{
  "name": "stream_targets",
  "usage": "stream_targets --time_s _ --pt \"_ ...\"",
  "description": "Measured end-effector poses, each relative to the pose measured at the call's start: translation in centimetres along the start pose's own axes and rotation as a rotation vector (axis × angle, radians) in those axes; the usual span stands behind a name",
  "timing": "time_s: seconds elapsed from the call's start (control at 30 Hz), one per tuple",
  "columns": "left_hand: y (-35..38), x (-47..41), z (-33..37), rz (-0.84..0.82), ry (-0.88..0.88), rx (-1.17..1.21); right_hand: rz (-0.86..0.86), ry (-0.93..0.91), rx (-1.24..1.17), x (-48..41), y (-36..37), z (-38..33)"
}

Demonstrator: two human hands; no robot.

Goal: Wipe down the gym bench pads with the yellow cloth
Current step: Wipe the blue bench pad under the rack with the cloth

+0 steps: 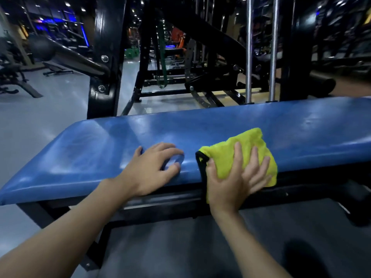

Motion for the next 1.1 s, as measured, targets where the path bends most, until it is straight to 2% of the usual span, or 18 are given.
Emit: stream_targets --time_s 0.13,0.27,0.37,0.47,0.53,0.67,0.77,0.9,0.97,1.1 --pt "0.8 -2.4 2.7 -0.046 0.072 -0.047 0.034 -0.034 -0.033 -1.0 -0.2 2.2" --pt "2.8 -3.7 4.9 -0.105 0.067 -0.110 0.202 0.114 -0.021 -5.4 -1.9 9.6" --pt "3.8 -4.8 6.3 -0.100 0.058 -0.130 0.298 0.238 -0.056 -5.5 -1.8 9.3" --pt "4.3 -6.5 8.5 -0.131 0.091 -0.126 0.244 0.199 -0.114 -4.1 -1.3 7.6" --pt "4.7 -7.7 9.9 -0.151 0.126 -0.147 0.218 0.126 -0.106 -5.4 -1.9 10.2" --pt "5.9 -9.5 12.2 -0.158 0.158 -0.148 0.344 0.291 -0.048 -11.1 -4.2 18.5" --pt "7.1 -10.8 15.1 -0.168 0.189 -0.132 0.384 0.375 -0.066 -11.5 -4.1 18.7" --pt "7.8 -12.9 18.9 -0.155 0.231 -0.077 0.319 0.335 -0.138 -9.9 -3.6 17.6" --pt "8.2 -13.9 20.3 -0.163 0.246 -0.069 0.283 0.304 -0.130 -11.3 -4.1 19.9" --pt "9.2 -15.3 23.2 -0.156 0.248 -0.070 0.310 0.430 -0.076 -16.6 -6.2 26.4"
Point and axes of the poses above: each hand's wrist, its own x-axis away from the middle knuckle, its own y-axis out of the palm, z = x × y, the point moved 6 cm from there along -x, towards the middle knuckle, and after that the axes turned 5 degrees about -y, right-handed, at the moved point
